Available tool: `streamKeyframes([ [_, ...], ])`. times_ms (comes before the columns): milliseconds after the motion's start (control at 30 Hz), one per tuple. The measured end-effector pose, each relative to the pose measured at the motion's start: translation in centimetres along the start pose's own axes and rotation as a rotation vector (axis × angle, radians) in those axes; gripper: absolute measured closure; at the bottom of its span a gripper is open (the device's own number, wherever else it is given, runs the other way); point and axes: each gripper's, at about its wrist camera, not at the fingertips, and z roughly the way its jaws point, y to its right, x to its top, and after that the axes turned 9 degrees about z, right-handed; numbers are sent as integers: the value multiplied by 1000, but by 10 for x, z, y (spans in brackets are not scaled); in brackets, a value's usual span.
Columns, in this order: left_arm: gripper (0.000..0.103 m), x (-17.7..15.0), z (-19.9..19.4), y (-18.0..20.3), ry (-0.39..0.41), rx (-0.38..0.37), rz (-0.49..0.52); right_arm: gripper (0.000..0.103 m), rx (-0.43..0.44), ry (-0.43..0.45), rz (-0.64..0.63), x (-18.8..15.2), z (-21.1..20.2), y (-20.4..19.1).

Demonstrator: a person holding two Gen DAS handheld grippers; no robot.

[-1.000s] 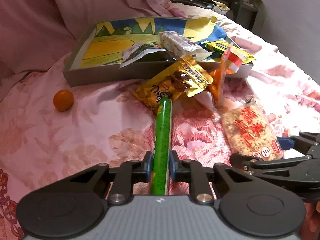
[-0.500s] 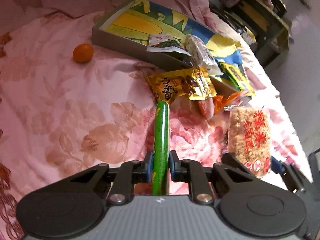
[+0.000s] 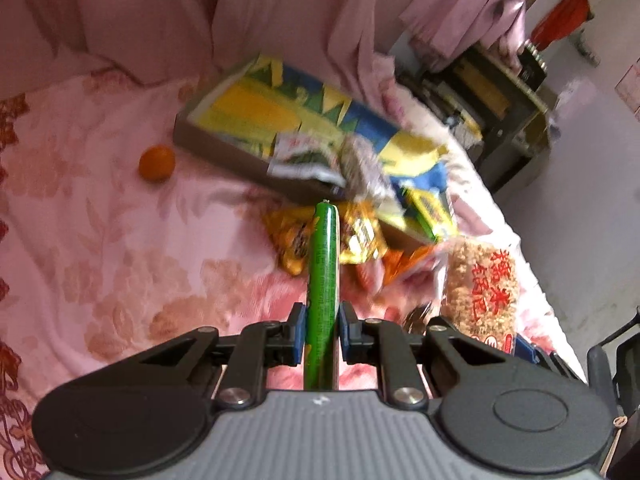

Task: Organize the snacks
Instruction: 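Lift the green stick and rice-cracker pack into the tray and open both tools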

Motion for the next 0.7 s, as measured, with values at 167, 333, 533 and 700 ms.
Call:
streamKeyframes([
  [167, 85, 27, 3, 4, 71, 23, 19, 29, 12, 53, -28, 23, 6, 3],
  [333, 85, 60, 11, -1, 183, 65, 33, 29, 23, 81, -35, 49, 26, 7],
  [533, 85, 96, 38, -15, 270, 72, -14, 29, 25, 110, -39, 74, 63, 8],
  [700, 85, 117, 62, -27, 310, 76, -12, 29, 27, 121, -75, 93, 98, -1],
])
